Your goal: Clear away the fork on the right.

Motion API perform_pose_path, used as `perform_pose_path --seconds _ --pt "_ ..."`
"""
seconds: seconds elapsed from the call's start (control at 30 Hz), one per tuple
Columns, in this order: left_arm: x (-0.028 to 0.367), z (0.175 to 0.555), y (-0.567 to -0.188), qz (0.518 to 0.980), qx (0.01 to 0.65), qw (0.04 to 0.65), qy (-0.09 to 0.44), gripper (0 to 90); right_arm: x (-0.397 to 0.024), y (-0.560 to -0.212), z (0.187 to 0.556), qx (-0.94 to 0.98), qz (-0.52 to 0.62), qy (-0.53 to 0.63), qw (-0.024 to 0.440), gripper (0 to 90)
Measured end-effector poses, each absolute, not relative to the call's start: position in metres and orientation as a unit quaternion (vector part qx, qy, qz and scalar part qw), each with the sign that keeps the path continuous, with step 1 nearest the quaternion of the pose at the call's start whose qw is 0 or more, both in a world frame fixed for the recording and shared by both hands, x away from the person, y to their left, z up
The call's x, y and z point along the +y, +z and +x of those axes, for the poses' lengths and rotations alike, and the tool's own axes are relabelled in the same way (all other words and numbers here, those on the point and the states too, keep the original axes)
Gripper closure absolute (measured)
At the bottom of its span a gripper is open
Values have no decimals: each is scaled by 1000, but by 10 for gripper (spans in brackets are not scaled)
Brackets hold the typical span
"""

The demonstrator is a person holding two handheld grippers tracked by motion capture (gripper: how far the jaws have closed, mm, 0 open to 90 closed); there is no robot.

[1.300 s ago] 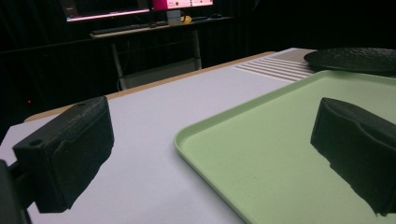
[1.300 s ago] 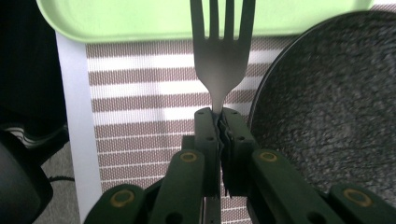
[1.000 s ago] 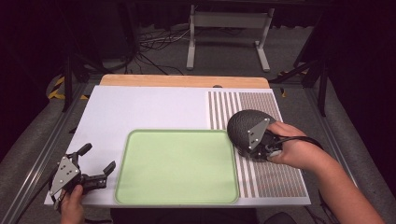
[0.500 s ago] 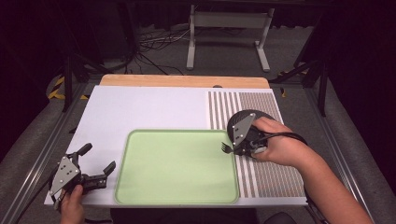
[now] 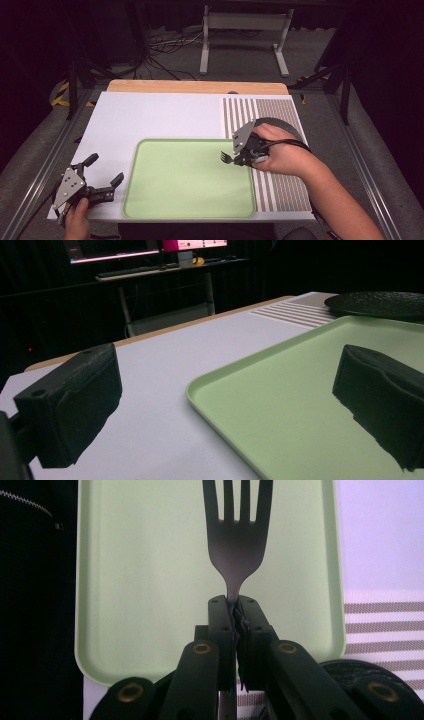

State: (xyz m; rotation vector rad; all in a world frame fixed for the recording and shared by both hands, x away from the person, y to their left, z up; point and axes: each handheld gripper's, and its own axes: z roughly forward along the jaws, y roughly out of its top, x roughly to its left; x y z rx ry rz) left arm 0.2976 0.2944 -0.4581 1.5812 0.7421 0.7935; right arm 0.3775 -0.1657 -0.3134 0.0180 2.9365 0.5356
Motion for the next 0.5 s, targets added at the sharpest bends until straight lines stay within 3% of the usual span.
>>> perform_pose_path --seconds 0.3,0.5 --pt "294 298 -458 676 317 574 338 1 -147 -314 378 978 19 190 81 858" --pt "294 298 -458 674 317 575 338 1 -139 -314 378 973 98 201 63 858"
